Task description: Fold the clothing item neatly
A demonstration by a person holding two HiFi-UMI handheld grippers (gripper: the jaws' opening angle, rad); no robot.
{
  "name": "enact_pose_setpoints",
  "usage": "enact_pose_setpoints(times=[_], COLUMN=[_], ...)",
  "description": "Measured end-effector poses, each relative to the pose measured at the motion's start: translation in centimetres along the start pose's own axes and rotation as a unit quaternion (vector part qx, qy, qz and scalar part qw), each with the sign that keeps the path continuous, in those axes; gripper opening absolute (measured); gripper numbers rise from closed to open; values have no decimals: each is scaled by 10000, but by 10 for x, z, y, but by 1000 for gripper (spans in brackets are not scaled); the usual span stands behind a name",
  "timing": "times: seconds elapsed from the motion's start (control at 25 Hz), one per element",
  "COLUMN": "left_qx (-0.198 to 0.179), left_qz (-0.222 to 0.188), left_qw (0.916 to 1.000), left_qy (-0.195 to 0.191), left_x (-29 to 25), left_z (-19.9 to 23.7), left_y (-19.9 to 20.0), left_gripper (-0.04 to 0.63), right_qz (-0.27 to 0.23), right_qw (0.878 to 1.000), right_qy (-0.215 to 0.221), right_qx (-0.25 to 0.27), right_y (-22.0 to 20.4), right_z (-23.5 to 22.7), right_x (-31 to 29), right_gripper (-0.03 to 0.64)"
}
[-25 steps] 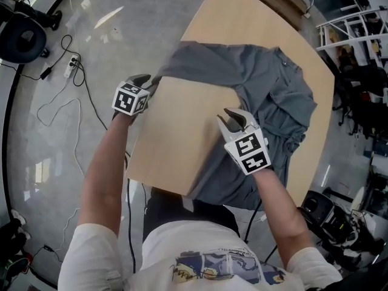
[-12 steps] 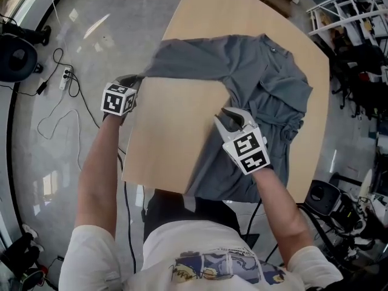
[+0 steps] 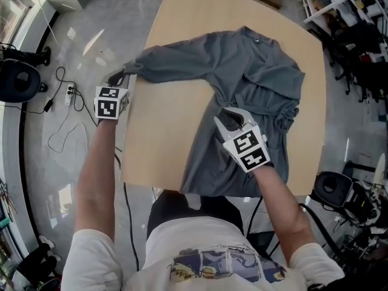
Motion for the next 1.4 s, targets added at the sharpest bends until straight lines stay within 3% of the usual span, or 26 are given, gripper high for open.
enact_pose_setpoints(times=[0.4, 0.6, 1.0, 1.4], left_qx=[-671, -1037, -1679, -2206], left_qz=[-152, -243, -437, -386], left_qw=[9975, 9943, 9829, 9644], left_qy=[158, 21, -623, -1408], left_x=[-14, -28, -75, -125], left_z=[-87, -145, -295, -472], left_y=[68, 105, 169, 185], left_gripper=[25, 25, 25, 25], right_qz=[-14, -74, -121, 26], right_qw=[9994, 9982, 9936, 9873], right_qy=[-128, -230, -397, -573], right_qx=[-336, -547, -1055, -1482], right_y=[-70, -104, -176, -256], right_z=[-34, -55, -93, -117], right_x=[55, 83, 133, 184], right_gripper=[87, 87, 87, 87])
Point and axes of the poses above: the fingertips, and each gripper's own axes: x backward along the fingers, z to its left, y out of its top, the point moved 5 cm from there along x, backward along the fingers, and after that the axes turned 11 degrees about x, right-handed, at the moved point
